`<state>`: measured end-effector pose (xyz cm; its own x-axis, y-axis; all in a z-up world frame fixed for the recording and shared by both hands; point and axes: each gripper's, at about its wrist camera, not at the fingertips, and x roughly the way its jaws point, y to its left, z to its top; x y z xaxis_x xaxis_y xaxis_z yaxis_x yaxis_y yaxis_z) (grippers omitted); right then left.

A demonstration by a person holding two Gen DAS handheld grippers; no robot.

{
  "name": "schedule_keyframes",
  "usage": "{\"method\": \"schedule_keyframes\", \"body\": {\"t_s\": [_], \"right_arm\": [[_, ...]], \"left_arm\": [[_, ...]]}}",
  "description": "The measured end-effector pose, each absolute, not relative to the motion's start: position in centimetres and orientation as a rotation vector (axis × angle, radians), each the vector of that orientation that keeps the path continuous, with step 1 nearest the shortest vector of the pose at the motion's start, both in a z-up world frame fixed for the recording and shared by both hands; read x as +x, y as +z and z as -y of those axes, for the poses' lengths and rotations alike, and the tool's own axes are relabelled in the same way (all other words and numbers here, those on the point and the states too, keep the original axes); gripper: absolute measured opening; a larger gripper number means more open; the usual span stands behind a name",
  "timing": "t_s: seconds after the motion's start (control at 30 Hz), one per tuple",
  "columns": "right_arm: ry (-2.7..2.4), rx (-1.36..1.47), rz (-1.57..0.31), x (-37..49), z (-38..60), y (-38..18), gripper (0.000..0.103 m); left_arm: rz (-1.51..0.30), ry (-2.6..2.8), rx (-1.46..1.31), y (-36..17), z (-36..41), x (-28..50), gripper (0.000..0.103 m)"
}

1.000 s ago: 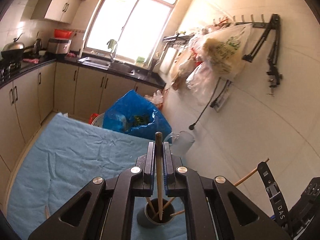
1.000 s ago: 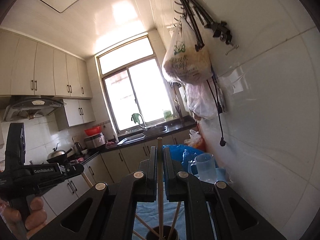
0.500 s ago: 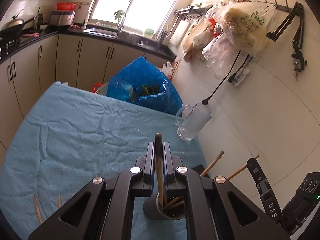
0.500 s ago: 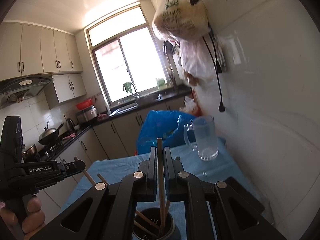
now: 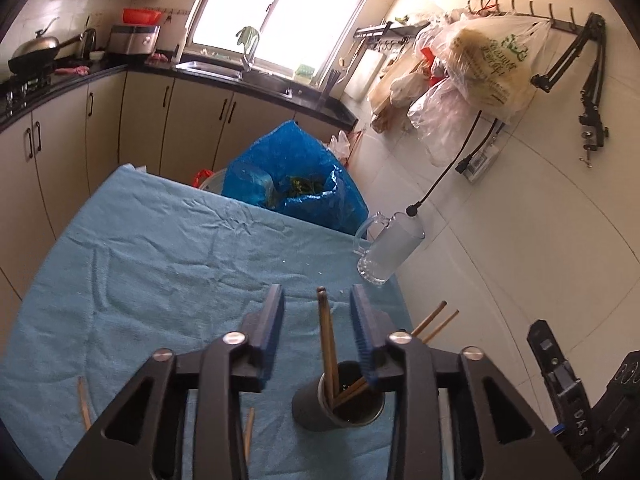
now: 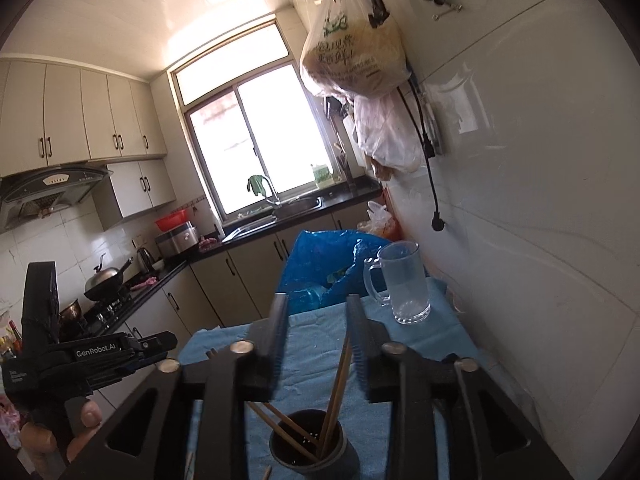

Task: Organize utensils
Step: 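Open both grippers to drop the chopsticks into the black cup, then lower both open tools onto the chopstick row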

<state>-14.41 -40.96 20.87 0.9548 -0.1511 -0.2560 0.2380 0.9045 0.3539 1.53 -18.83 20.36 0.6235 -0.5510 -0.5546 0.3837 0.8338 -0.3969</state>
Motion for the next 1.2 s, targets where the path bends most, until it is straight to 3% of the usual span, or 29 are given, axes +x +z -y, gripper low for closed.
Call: {"method": "schedule_keyframes", "body": {"t_s": [0.03, 0.13, 0.27, 0.57, 0.73, 0.77, 0.9, 1.0, 1.13, 1.2], "right_arm": [[-0.200, 0.392, -0.217, -15.3, 40.8, 20.9, 0.049], [-0.205, 0.392, -0.222, -17.0, 40.3, 20.2, 0.053], [-0.124, 0.393, -0.323, -17.6, 39.1, 17.5, 0.056], [-0.045, 0.352, -0.426, -17.2, 35.2, 13.4, 0.058], [-0.003, 0.395, -0.461, -16.7, 34.0, 12.2, 0.065], [0.002, 0.406, -0.467, -16.5, 33.9, 12.0, 0.070], [0.068, 0.428, -0.592, -15.1, 33.1, 10.9, 0.071], [0.081, 0.389, -0.635, -14.7, 31.8, 10.6, 0.063], [0.085, 0.349, -0.666, -14.4, 30.6, 10.3, 0.056], [0.094, 0.329, -0.694, -14.1, 29.9, 10.1, 0.048]], "left_arm": [[-0.704, -0.538, -0.247, 20.5, 18.4, 1.0, 0.041], [-0.671, -0.500, -0.224, 20.2, 16.0, -0.7, 0.050], [-0.694, -0.440, -0.203, 18.2, 12.8, -1.7, 0.054], [-0.921, -0.262, -0.231, 10.2, 5.2, -0.4, 0.055], [-1.064, -0.223, -0.258, 5.9, 2.6, 0.7, 0.055], [-1.078, -0.228, -0.257, 5.4, 2.5, 0.6, 0.055], [-1.112, -0.260, -0.220, 4.2, 3.6, 0.6, 0.055], [-1.114, -0.278, -0.173, 3.6, 5.1, 1.0, 0.049], [-1.169, -0.264, -0.129, 1.8, 6.7, 2.6, 0.026], [-1.191, -0.262, -0.117, 0.9, 7.2, 3.2, 0.021]]}}
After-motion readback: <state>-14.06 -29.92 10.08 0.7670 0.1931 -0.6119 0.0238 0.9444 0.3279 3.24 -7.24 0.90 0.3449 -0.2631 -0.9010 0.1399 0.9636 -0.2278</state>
